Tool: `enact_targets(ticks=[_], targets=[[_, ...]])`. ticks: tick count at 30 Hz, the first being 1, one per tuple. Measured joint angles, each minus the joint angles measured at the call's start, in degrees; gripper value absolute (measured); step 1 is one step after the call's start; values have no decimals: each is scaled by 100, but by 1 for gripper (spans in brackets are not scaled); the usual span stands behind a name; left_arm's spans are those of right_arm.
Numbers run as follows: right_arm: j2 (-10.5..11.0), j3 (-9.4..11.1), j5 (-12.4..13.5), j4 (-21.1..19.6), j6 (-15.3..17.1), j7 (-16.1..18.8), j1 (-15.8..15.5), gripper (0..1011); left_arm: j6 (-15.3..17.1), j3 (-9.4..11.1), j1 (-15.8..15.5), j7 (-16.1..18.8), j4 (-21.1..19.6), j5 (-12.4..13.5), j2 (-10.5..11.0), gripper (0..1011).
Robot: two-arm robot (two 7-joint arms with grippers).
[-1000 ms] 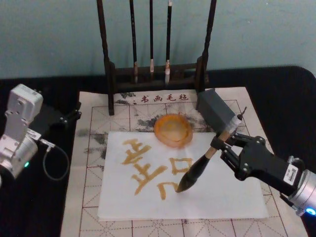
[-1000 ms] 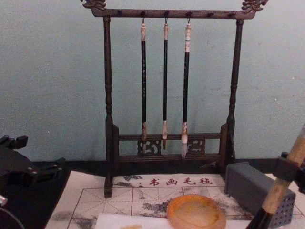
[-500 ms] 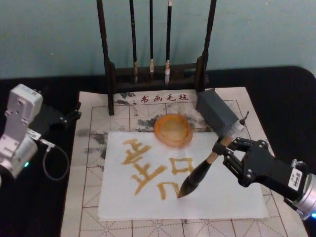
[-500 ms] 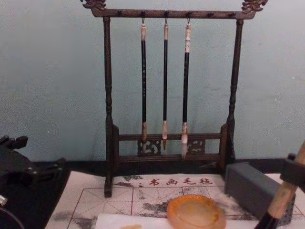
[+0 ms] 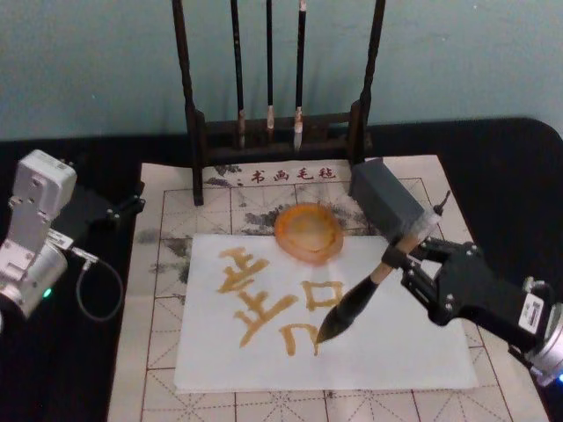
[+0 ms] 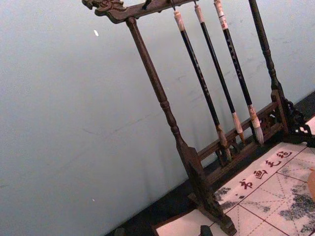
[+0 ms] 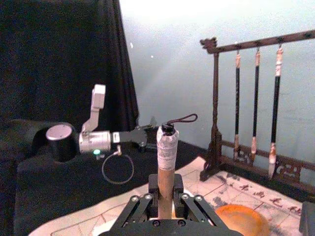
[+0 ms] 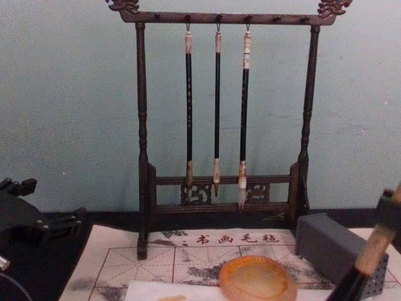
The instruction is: Pick up the brush from the inkstone, write on the paper, then place the brush back to its original position.
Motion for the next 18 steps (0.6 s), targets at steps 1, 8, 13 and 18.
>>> enact_targets(ticks=[1,8,13,18], targets=[[-16,20,31,-4,0,-15,17,197,0,0,0,0,0,0,0,1001],[-151,126,271,13,119,-159,190,195,0,0,0,0,0,0,0,1001],[-341,197,576,135,416,-431,449,195,0,0,0,0,0,0,0,1001],[-551,240,898,313,806,-857,734,195,0,0,0,0,0,0,0,1001]])
